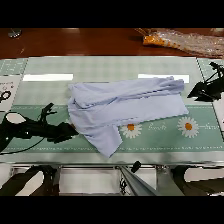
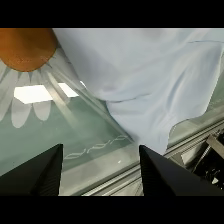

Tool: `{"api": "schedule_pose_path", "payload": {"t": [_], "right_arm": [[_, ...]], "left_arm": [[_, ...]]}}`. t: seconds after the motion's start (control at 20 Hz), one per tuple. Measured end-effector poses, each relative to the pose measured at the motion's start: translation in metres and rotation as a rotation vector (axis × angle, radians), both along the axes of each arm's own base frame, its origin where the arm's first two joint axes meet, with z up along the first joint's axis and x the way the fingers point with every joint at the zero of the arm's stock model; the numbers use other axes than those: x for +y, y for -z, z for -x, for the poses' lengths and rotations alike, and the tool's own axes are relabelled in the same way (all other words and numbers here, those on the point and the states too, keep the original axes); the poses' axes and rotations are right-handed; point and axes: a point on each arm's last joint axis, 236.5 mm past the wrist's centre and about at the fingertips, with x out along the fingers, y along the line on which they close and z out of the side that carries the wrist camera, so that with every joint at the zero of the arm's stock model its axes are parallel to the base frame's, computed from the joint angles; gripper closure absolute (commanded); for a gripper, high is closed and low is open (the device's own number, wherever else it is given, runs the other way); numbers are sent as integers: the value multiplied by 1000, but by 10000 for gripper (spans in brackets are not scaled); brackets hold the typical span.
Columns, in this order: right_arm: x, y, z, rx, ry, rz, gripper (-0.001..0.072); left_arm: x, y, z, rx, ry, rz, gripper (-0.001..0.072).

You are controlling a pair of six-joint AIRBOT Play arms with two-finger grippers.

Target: Fold the shirts.

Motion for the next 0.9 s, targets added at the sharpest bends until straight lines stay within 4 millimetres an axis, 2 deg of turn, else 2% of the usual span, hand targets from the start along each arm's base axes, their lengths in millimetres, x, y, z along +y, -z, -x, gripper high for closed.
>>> {"api": "schedule_pose_path", "payload": {"t": [0.2,0.35,0.6,0.65,0.7,0.75,0.8,0.9], "right_arm": [[4,-1,-2,-8,2,-19,181],[5,-2,-2,-11,3,-26,181],[7,-2,-2,-9,4,-32,181],[7,-2,-2,-7,6,-32,182],[7,-2,-2,-7,6,-33,182],[7,-2,-1,-5,5,-34,181],[7,-2,0,-1,4,-36,181],[6,-2,1,4,3,-32,181]], "left_arm": [[-5,11,-3,-11,-60,5,146],[-16,14,-7,-31,-70,13,147],[-54,22,-8,-24,-52,49,160],[-63,24,-5,-11,-48,61,306],[-70,29,-3,-1,-39,57,508],[-74,35,0,4,-29,43,659],[-77,39,1,8,-27,38,685],[-83,42,2,22,-32,45,687]]}}
